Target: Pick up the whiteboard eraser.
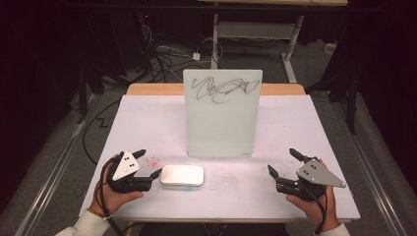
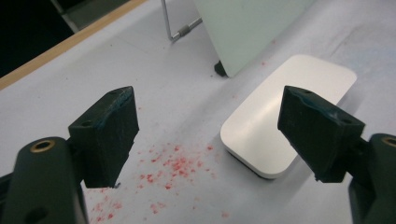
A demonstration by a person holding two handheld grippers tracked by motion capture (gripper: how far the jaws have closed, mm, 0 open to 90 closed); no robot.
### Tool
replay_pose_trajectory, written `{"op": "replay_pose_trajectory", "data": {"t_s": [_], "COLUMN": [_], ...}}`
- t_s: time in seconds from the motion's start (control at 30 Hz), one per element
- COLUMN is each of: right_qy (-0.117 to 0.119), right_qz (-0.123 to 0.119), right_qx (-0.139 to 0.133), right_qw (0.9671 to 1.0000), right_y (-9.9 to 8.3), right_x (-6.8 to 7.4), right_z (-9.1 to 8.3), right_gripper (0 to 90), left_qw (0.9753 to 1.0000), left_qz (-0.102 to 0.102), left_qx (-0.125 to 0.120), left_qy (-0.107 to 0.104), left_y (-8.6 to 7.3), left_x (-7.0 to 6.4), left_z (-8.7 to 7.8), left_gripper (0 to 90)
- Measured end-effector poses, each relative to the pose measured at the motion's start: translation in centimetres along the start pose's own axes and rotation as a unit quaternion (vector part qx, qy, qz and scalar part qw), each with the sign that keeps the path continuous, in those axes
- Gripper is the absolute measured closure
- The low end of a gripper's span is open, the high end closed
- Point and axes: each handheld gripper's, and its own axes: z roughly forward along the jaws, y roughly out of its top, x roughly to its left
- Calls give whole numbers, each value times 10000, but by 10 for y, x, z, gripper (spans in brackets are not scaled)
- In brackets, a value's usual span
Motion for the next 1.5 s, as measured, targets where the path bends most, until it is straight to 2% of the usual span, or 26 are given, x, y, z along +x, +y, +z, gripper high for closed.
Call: {"op": "replay_pose_trajectory", "data": {"t_s": [0.03,0.1,0.17,0.23,0.33,0.37,0.4,0.47,0.53,0.6,0.7,0.77,0.83,1.0,1.13,1.17,1.23,1.37,1.43,1.5], "right_qy": [-3,39,42,81,242,242,273,336,459,509,566,582,594,628,686,686,703,757,770,770], "right_qz": [-11,-11,-10,-37,-91,-91,-114,-150,-185,-214,-229,-235,-228,-236,-266,-266,-284,-299,-312,-320], "right_qx": [31,75,136,210,297,297,342,424,529,561,575,608,625,643,675,675,694,743,735,731], "right_qw": [10000,10000,9999,9997,9992,9992,9990,9984,9974,9969,9965,9962,9960,9957,9950,9950,9947,9939,9938,9938], "right_y": [-1,-2,-3,-4,-4,-4,-5,-7,-8,-8,-8,-9,-10,-10,-11,-11,-11,-12,-12,-11], "right_x": [-1,-1,1,3,8,8,9,11,12,14,14,15,15,15,16,16,17,17,17,17], "right_z": [1,2,4,7,12,12,13,15,17,18,18,19,19,20,21,21,21,23,22,22], "right_gripper": [189,189,189,190,190,190,190,190,191,191,191,191,191,191,191,191,193,197,198,198], "left_qw": [10000,9999,9991,9987,9958,9940,9913,9864,9788,9690,9514,9434,9387,9268,9156,9123,9086,9073,9078,9067], "left_qz": [-31,42,0,82,254,306,417,653,856,1112,1425,1575,1610,1735,1837,1915,1990,1977,1941,1970], "left_qx": [26,122,263,346,624,756,941,1160,1432,1758,2173,2326,2379,2582,2725,2783,2862,2838,2827,2827], "left_qy": [-91,-90,-325,-372,-613,-724,-824,-962,-1188,-1334,-1654,-1765,-1906,-2106,-2317,-2314,-2302,-2393,-2415,-2433], "left_y": [1,2,3,5,14,18,23,31,40,49,59,64,68,73,74,74,74,73,73,73], "left_x": [1,2,2,3,3,3,2,1,1,-2,-10,-14,-16,-21,-23,-24,-26,-25,-24,-24], "left_z": [1,1,2,1,2,4,7,13,23,35,51,60,69,89,102,104,108,110,111,111], "left_gripper": [197,235,229,223,231,231,234,234,233,224,209,208,208,224,226,226,226,232,234,236]}}
